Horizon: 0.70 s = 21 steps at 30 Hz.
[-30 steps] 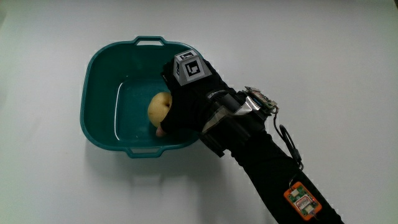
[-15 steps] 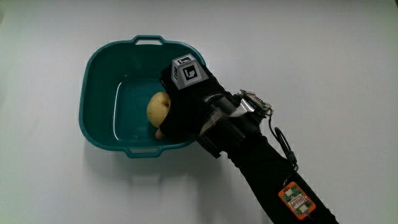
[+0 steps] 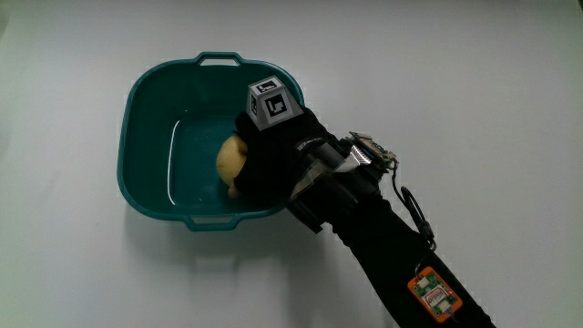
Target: Pick pear from plate
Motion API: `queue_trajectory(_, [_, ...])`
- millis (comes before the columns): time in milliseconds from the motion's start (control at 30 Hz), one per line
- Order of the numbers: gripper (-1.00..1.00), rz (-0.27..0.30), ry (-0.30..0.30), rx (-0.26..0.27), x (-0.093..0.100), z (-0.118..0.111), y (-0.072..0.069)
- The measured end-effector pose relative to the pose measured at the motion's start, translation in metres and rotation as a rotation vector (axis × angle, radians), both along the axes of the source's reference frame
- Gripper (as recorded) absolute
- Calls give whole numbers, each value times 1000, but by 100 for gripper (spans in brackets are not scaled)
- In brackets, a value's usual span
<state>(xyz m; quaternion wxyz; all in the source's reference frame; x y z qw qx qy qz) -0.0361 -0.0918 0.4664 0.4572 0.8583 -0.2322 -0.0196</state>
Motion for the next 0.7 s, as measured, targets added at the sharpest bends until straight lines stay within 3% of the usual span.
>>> queue_trajectory(100, [42, -2, -11, 1, -1, 1, 0])
queue_trajectory(167, [50, 5, 30, 16, -2, 4, 0])
queue_trajectory(267, [62, -4, -1, 8, -3, 2, 1])
queue_trajectory(333, [69, 0, -4, 47, -3, 0, 1])
queue_trajectory(433, [81, -6, -27, 46, -4, 0, 2])
queue_trajectory(533, [92, 0, -20, 92, -5, -1, 3])
queue_trajectory(600, [100, -1, -44, 88, -5, -4, 3])
queue_trajectory(700, [100, -3, -47, 111, -5, -5, 4])
